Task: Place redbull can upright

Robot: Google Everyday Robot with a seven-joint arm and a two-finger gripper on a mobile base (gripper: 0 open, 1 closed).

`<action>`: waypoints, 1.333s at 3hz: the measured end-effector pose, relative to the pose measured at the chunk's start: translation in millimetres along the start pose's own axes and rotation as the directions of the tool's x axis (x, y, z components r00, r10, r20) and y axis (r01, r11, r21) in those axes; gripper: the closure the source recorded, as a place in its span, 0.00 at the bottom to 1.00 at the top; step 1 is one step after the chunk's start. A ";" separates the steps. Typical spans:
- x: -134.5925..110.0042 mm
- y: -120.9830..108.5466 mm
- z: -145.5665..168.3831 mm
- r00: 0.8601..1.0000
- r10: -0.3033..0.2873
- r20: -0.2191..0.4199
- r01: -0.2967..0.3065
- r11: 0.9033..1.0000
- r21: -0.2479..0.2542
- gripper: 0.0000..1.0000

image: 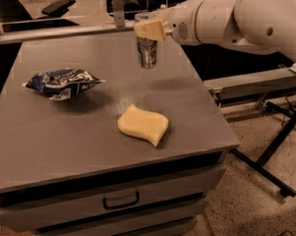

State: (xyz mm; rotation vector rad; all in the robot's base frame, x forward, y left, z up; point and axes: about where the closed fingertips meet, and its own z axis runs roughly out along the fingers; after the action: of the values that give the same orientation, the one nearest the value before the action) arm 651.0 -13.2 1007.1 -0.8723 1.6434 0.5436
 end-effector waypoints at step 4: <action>38.9 0.7 -0.9 0.999 -0.014 0.036 0.012 0.999 0.046 1.00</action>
Offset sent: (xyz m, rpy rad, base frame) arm 0.0060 -0.0121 0.0047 0.0263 -0.0323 -0.0253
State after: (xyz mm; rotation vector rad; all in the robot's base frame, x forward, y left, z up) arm 646.6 -23.4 969.8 -0.8345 1.6107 0.5081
